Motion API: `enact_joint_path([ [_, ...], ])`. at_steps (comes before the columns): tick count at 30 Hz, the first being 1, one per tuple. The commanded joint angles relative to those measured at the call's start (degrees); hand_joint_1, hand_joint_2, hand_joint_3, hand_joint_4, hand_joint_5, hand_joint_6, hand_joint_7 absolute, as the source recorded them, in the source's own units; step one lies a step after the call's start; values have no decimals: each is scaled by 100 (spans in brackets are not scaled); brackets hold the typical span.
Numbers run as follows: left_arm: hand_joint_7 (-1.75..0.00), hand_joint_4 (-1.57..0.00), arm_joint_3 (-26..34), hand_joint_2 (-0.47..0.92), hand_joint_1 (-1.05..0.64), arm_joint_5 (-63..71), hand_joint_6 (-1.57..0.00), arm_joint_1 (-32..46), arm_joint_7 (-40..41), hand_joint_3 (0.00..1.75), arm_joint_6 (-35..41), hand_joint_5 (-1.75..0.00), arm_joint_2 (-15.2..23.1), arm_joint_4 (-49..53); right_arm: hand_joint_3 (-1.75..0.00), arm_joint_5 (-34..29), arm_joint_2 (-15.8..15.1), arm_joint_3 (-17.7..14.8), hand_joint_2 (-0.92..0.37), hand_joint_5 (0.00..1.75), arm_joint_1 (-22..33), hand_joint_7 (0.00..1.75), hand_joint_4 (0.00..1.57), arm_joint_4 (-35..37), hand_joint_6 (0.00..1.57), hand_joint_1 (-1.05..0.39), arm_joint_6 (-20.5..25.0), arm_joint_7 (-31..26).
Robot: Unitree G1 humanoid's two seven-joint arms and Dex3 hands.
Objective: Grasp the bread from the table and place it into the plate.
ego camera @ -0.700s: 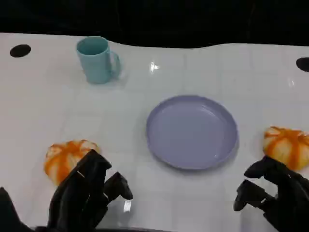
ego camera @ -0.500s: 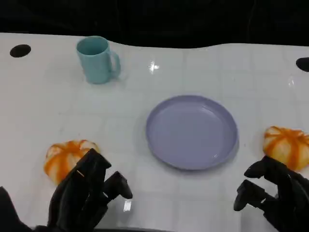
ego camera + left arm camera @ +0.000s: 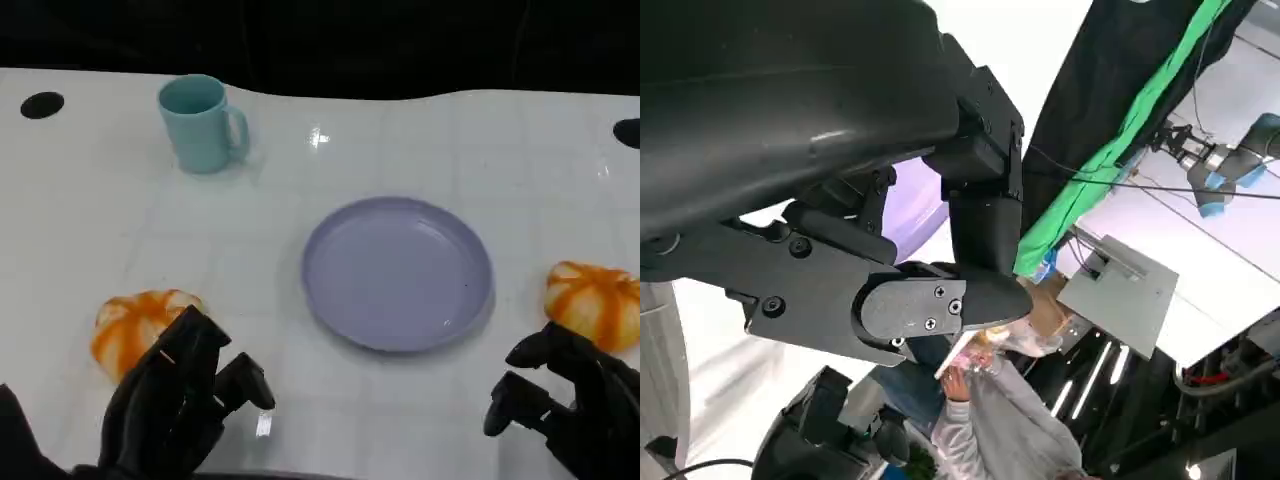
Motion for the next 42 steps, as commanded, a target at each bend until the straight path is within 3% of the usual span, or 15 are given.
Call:
enact_joint_path([
  [1, -175, -74, -1, 92, -52, 163, -51, 38, 48, 39, -147, -175, 87, -19, -21, 16, -21, -41, -92, 153, 6, 100, 74, -33, 83, -51, -28, -4],
  [6, -174, -71, -119, 92, -52, 819, -45, 64, 103, 39, -830, -175, 149, -44, -21, -4, 4, -20, -92, 154, -5, 101, 74, -33, 83, -51, -29, -42],
  [9, -149, -62, -253, 92, -55, 1464, -52, 111, 300, 41, -1417, -175, 236, -150, -21, -10, 25, -4, -92, 154, -5, 101, 74, -48, 83, -51, -21, -75],
  [12, -91, -67, -304, 92, -51, 1981, -68, 111, 522, 37, -2071, -142, 271, -172, -21, -29, 28, 13, -92, 154, -12, 101, 74, -45, 84, -52, -31, -78],
  [14, -41, -66, -374, 92, -49, 2493, -78, 114, 748, 31, -2454, -115, 397, -221, -21, -41, 37, 22, -92, 154, -13, 102, 74, -35, 83, -52, -58, -69],
  [17, -14, -55, -467, 92, -42, 3129, -73, 97, 915, 24, -2777, -94, 722, -362, -21, -58, 61, 36, -92, 155, -3, 102, 74, -32, 83, -52, -101, -62],
  [19, -8, -52, -507, 92, -40, 3468, -71, 82, 1013, 20, -2855, -88, 944, -485, -20, -58, 64, 40, -92, 155, 5, 102, 73, -53, 83, -52, -87, -71],
  [22, -1, -47, -558, 92, -41, 4110, -60, 96, 1192, 12, -2854, -63, 1311, -812, -20, -44, 57, 41, -92, 155, 12, 102, 73, -82, 83, -52, -48, -76],
  [25, 0, -43, -618, 92, -43, 4614, -55, 128, 1319, 10, -2737, -57, 1611, -1108, -20, -33, 55, 38, -92, 155, 8, 102, 73, -87, 83, -52, -27, -80],
  [29, 0, -31, -682, 92, -45, 5624, -39, 177, 1370, 7, -2414, -34, 2167, -1659, -20, -75, 72, 63, -92, 155, 23, 102, 74, -137, 83, -52, -40, -132],
  [36, 0, -23, -868, 92, -55, 7535, -31, 263, 1946, 5, -2285, -21, 2723, -2128, -21, -30, 54, 36, -92, 154, -1, 103, 74, -82, 83, -52, -28, -103],
  [42, 0, -13, -1066, 88, -52, 8492, -27, 228, 1776, 1, -1783, -11, 2942, -2370, -19, -26, 47, 41, -92, 154, 3, 103, 73, -101, 83, -53, -17, -115],
])
